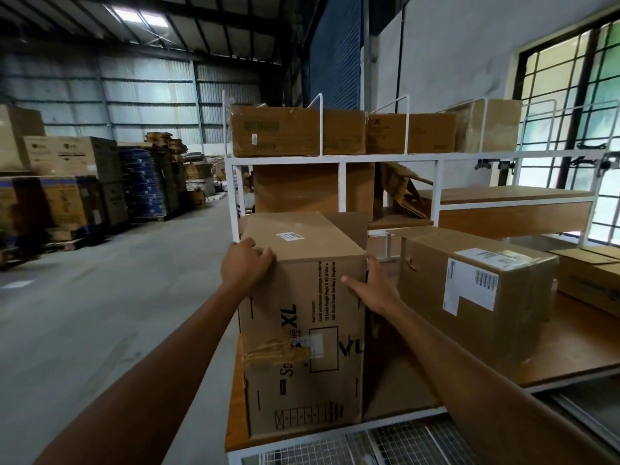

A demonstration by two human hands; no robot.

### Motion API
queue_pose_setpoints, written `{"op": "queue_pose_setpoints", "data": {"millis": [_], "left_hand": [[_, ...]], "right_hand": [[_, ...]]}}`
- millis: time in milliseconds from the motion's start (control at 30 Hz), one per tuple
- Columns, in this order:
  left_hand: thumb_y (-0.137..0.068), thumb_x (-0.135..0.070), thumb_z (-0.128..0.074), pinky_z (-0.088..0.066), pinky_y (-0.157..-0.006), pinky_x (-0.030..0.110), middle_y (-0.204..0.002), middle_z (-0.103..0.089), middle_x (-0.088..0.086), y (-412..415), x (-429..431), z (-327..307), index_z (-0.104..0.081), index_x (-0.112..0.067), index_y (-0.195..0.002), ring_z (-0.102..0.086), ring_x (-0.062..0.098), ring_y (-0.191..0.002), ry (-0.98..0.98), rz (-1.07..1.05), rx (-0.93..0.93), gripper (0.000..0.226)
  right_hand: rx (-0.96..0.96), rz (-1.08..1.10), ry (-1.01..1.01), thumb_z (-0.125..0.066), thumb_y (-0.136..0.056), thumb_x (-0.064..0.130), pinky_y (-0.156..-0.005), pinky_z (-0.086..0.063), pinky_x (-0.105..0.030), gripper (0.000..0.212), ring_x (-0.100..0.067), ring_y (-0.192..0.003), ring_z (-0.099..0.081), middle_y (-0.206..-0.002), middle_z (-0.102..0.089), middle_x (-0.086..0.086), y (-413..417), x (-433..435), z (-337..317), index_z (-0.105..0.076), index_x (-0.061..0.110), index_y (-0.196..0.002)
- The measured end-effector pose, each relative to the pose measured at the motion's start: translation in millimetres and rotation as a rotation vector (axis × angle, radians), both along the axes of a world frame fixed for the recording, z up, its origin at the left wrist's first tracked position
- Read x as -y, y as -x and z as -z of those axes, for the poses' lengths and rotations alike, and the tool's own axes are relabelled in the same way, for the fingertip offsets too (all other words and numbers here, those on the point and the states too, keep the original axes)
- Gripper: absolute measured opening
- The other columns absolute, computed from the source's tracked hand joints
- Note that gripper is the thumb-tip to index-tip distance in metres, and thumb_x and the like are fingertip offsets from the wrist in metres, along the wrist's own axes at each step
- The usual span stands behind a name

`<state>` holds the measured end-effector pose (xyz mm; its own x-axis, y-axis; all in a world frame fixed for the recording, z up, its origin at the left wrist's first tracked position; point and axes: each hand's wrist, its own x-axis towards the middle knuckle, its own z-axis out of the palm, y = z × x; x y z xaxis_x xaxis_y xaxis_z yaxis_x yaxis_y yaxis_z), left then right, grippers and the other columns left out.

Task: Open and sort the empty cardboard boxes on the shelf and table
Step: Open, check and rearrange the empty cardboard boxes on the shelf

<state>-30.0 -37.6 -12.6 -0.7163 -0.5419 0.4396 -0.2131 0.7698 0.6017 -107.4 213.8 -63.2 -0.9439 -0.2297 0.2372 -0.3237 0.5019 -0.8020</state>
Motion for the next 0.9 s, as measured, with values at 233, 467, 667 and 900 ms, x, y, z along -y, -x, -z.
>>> {"op": "queue_pose_setpoints", "data": {"millis": [233, 467, 667, 900], "left_hand": [[-0.088, -0.054, -0.058, -0.043, -0.100, 0.043, -0.140, -0.052, 0.012, -7, 7, -4, -0.048, -0.015, -0.140, -0.051, 0.031, -0.124, -0.274, 0.028, 0.057, 0.066], [-0.083, -0.053, -0.062, -0.050, -0.094, 0.045, -0.122, -0.063, 0.008, -17, 3, -4, -0.061, -0.020, -0.127, -0.057, 0.025, -0.104, -0.408, 0.064, -0.023, 0.055], [-0.085, -0.055, -0.058, -0.052, -0.093, 0.049, -0.120, -0.064, 0.007, -22, 5, -13, -0.060, -0.020, -0.129, -0.059, 0.025, -0.103, -0.401, 0.073, -0.070, 0.056], [-0.092, -0.049, -0.054, -0.054, -0.089, 0.051, -0.111, -0.058, 0.010, -39, 19, -11, -0.049, -0.020, -0.115, -0.058, 0.027, -0.098, -0.481, 0.047, -0.053, 0.038]], "right_hand": [[0.071, 0.045, 0.163, -0.063, -0.045, 0.087, -0.096, -0.050, -0.052, 0.106, -0.027, -0.121, -0.055, -0.132, -0.056, -0.003, 54, 18, 34, -0.048, 0.026, -0.131], [-0.047, 0.118, 0.240, -0.069, -0.082, 0.047, -0.090, -0.054, -0.048, 0.061, -0.024, -0.108, -0.062, -0.120, -0.062, -0.005, -10, 12, -7, -0.048, 0.013, -0.128], [-0.161, 0.139, 0.234, -0.053, -0.064, 0.077, -0.083, -0.056, -0.049, 0.077, -0.021, -0.102, -0.063, -0.113, -0.063, 0.002, -2, 14, -20, -0.049, 0.025, -0.120], [-0.300, 0.099, 0.174, -0.050, -0.070, 0.075, -0.084, -0.054, -0.053, 0.063, -0.020, -0.106, -0.059, -0.116, -0.056, 0.004, -20, 29, -43, -0.040, 0.035, -0.118]]}}
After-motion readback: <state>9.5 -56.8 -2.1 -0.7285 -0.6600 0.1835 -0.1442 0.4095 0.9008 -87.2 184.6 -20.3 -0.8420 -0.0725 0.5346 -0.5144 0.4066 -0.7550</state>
